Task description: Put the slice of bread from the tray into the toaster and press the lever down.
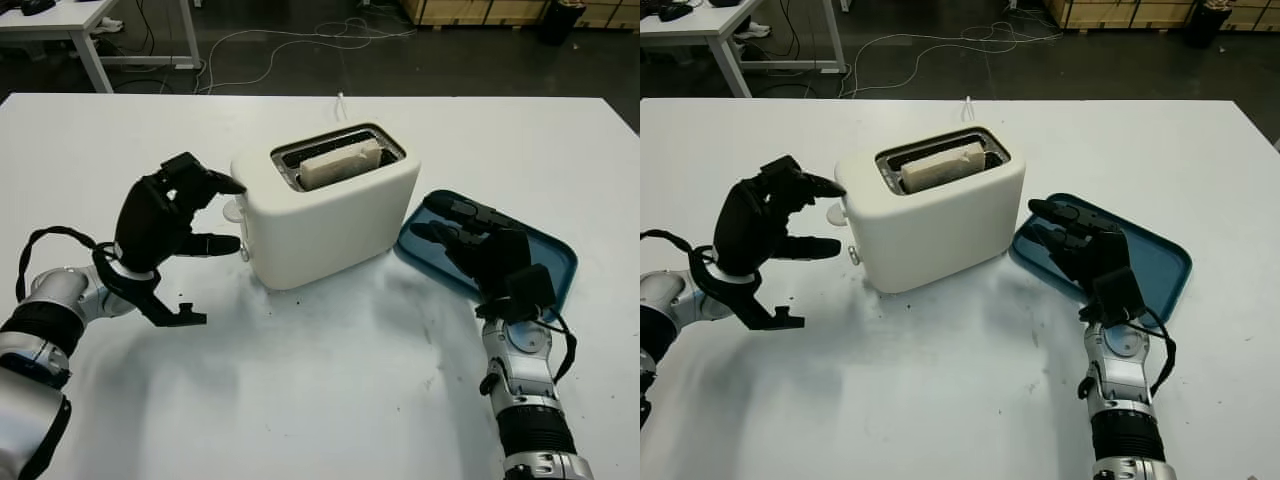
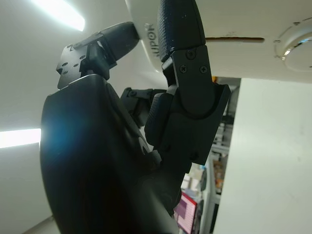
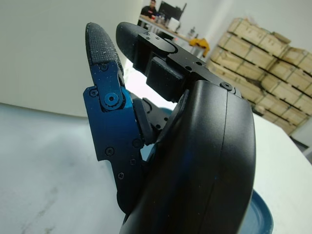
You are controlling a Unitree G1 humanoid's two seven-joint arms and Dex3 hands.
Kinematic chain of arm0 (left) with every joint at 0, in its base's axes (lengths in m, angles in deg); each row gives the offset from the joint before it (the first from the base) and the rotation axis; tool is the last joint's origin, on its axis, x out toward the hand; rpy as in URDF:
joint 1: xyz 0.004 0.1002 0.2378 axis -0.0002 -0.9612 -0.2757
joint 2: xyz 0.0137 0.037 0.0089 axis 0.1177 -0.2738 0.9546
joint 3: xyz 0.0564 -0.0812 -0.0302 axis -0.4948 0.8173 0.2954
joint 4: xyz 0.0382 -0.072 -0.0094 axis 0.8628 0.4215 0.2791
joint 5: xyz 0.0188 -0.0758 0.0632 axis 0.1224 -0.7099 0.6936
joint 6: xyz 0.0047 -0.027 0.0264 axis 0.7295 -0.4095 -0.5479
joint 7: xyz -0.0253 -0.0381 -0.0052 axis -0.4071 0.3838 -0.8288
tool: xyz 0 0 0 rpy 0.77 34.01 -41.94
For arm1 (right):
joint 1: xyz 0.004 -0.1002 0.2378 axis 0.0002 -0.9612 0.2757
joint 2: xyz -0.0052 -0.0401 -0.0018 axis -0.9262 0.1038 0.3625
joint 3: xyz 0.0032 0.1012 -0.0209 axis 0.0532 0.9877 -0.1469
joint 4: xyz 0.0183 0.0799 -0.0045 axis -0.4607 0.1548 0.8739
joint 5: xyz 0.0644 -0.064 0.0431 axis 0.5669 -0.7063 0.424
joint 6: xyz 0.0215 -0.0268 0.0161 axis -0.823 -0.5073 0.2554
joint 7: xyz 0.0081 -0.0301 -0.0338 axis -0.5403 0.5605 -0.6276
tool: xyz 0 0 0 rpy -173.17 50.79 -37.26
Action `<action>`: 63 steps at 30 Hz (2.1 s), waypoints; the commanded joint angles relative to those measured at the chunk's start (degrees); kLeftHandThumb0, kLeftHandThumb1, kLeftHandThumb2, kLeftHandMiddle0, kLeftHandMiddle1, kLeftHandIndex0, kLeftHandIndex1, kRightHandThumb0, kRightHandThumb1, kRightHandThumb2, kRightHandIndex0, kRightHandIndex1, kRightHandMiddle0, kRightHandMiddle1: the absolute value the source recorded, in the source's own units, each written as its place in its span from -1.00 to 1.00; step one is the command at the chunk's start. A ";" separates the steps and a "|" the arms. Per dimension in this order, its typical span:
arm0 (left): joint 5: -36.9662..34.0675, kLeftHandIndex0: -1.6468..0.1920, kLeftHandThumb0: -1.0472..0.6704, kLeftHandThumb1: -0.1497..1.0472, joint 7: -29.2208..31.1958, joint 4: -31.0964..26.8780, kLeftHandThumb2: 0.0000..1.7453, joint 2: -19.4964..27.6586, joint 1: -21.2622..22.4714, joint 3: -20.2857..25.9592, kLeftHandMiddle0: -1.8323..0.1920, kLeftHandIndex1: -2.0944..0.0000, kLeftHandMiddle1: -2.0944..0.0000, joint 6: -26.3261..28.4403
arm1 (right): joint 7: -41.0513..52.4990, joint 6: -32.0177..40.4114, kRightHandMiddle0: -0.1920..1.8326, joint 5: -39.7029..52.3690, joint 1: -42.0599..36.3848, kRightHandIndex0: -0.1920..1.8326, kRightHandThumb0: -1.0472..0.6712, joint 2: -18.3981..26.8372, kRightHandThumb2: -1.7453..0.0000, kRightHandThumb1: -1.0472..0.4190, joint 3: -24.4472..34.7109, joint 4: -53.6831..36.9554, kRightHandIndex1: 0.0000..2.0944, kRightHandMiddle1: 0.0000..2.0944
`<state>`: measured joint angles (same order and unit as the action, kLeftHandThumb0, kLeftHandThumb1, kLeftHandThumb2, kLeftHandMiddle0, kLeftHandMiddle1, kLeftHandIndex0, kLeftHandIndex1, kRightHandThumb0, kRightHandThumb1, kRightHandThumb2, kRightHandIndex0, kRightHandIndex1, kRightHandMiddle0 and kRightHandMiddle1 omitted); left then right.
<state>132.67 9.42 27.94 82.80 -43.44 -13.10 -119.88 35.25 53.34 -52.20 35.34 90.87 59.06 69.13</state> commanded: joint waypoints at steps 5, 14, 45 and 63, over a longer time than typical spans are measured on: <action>-0.07 0.79 -0.77 0.79 2.25 1.58 -0.28 0.19 0.98 -1.41 0.22 -0.37 -0.67 0.46 | 0.33 0.95 0.25 1.06 -0.06 0.36 -0.50 -0.03 0.92 -0.83 0.19 0.12 -0.95 -1.00; -1.79 0.79 -0.81 0.79 8.11 2.87 -0.29 2.07 1.20 -1.70 -0.04 -0.51 -0.67 -1.02 | 0.26 0.79 0.25 1.01 -0.10 0.36 -0.49 -0.05 0.92 -0.83 0.38 0.09 -0.95 -1.00; -57.67 -0.57 -1.00 0.79 117.45 -8.08 -0.72 8.72 14.14 17.46 -0.43 0.55 -0.32 18.54 | -0.34 1.77 0.25 0.36 -0.51 0.36 -0.49 0.02 0.91 -0.83 0.09 -0.89 -0.95 -1.00; -54.51 -0.22 -1.00 0.79 114.81 -9.00 -0.63 5.94 12.78 20.77 -0.43 0.09 -0.67 12.21 | 0.34 1.64 0.25 0.34 -0.20 0.35 -0.50 0.15 0.91 -0.83 -0.19 -0.62 -0.95 -1.00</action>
<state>77.06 124.69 19.37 89.12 -30.60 8.02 -107.13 35.61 54.32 -52.26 35.23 90.88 59.02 68.91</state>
